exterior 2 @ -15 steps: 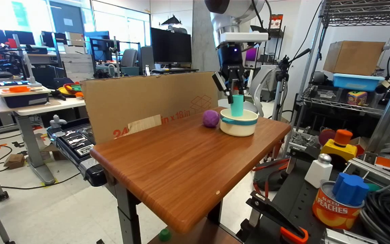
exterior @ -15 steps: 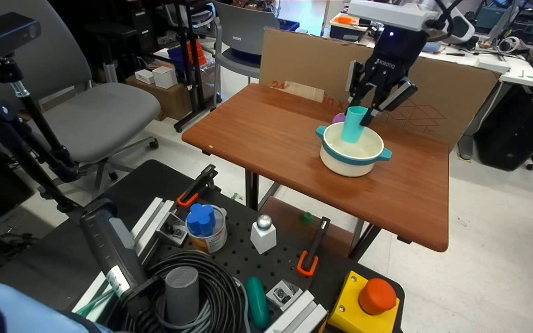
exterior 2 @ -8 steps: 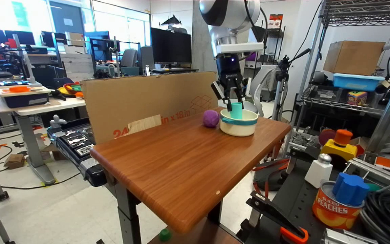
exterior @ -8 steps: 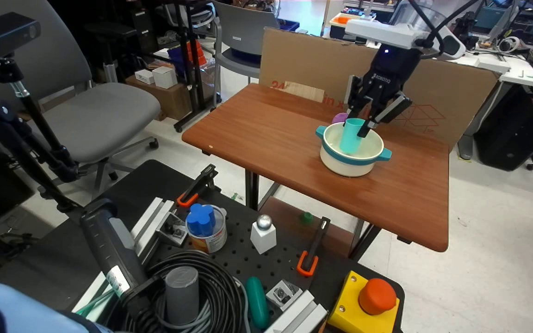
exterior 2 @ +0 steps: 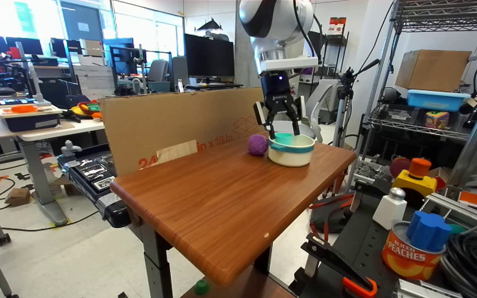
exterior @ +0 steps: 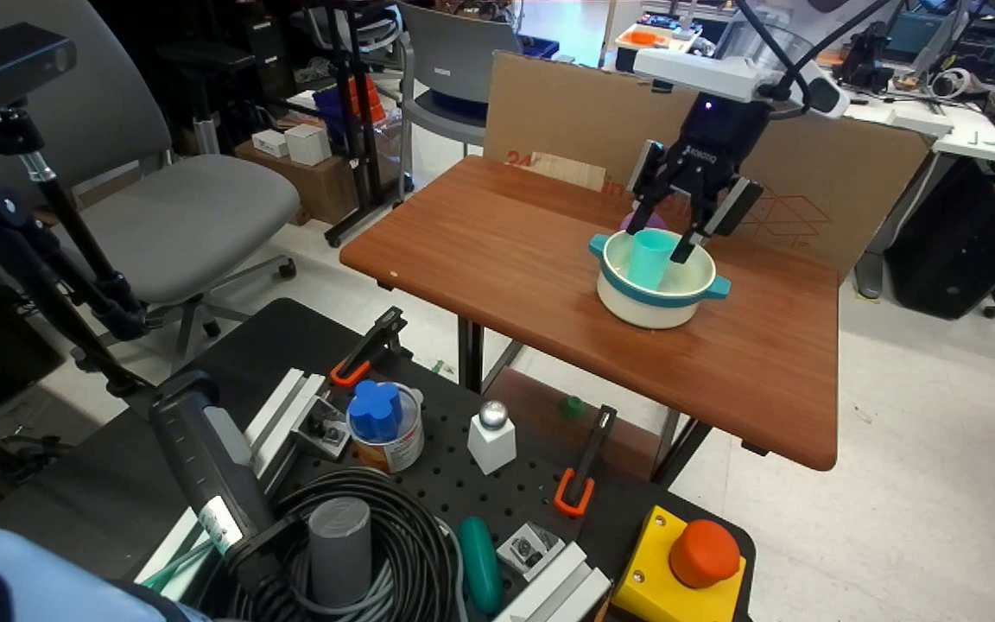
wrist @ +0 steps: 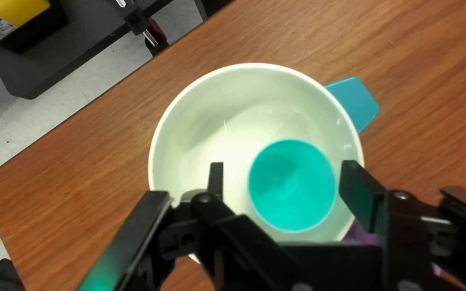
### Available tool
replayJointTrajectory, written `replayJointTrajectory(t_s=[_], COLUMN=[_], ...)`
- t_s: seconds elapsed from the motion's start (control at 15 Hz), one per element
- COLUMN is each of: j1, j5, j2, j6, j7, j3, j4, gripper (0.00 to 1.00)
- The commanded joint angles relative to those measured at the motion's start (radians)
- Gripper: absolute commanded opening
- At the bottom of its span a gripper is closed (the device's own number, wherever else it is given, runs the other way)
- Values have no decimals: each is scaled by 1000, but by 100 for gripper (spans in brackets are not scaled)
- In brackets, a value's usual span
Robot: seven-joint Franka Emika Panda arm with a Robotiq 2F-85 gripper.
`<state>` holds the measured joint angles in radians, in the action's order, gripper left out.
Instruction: Pick up the cup and put it in the pot
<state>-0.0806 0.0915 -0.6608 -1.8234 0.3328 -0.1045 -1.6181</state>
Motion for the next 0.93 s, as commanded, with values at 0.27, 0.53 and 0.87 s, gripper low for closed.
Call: replayJointTrajectory(t_s=[0.27, 0.53, 0.87], j1=[78, 106, 115], j5=[-30, 6, -2], j2=[209, 387, 394], j6=[-30, -22, 33], j7=[-69, -152, -115], j3=[31, 86, 99], j4=[-161, -269, -243], gripper=[100, 100, 100])
